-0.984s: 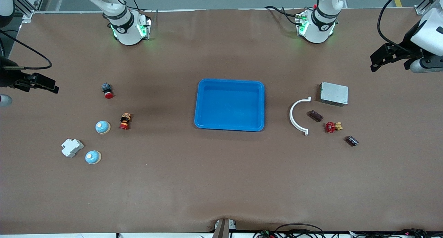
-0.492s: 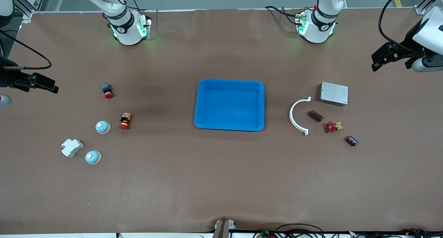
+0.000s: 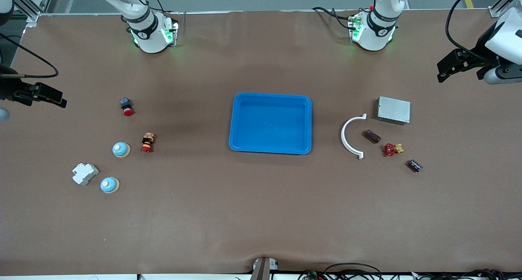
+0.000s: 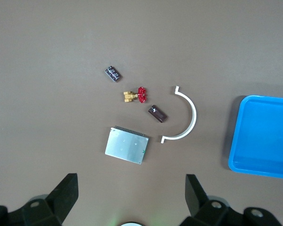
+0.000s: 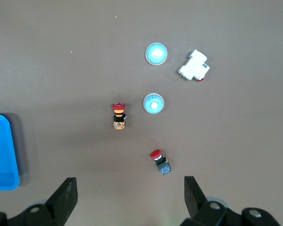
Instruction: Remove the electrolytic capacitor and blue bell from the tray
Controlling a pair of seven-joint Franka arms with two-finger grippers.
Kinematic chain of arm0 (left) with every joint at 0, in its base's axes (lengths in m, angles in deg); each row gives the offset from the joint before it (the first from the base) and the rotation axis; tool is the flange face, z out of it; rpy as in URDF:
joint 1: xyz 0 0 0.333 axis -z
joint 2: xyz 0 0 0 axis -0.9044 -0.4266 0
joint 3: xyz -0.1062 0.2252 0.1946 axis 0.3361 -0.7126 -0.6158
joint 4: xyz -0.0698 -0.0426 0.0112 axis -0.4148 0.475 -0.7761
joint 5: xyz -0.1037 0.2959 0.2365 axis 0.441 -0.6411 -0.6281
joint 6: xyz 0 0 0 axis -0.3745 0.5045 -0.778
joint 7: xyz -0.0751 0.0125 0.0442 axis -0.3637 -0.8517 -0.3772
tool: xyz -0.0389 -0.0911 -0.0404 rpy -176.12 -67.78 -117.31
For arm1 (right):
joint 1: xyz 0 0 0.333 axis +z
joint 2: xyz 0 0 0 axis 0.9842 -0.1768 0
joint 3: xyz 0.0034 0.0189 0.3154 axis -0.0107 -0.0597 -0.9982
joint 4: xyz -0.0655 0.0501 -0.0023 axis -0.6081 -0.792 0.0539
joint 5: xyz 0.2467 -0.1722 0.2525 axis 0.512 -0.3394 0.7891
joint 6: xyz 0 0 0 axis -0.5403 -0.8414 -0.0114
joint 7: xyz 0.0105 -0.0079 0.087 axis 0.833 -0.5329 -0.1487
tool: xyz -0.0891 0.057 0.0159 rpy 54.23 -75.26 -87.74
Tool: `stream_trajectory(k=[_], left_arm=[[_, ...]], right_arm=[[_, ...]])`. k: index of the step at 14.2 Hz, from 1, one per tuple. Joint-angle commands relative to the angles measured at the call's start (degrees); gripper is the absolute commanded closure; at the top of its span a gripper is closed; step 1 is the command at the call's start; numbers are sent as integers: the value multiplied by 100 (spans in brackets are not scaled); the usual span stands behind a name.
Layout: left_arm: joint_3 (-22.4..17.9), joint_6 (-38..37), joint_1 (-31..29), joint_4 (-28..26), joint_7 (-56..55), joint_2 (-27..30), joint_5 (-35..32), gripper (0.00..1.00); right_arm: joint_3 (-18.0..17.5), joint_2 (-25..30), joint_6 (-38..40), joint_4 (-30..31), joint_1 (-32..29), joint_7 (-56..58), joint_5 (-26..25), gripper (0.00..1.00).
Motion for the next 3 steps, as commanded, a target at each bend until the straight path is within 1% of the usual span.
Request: stream_trajectory(k=[1,3], left_arm=[[-2,-133,8,99,105,-8,1,0],[7,-133,8,99,105,-8,1,0]], right_arm=[[-6,152,182,-92,-23,-39,51,0],[-6,161,182,-92,-23,-30,51,0]])
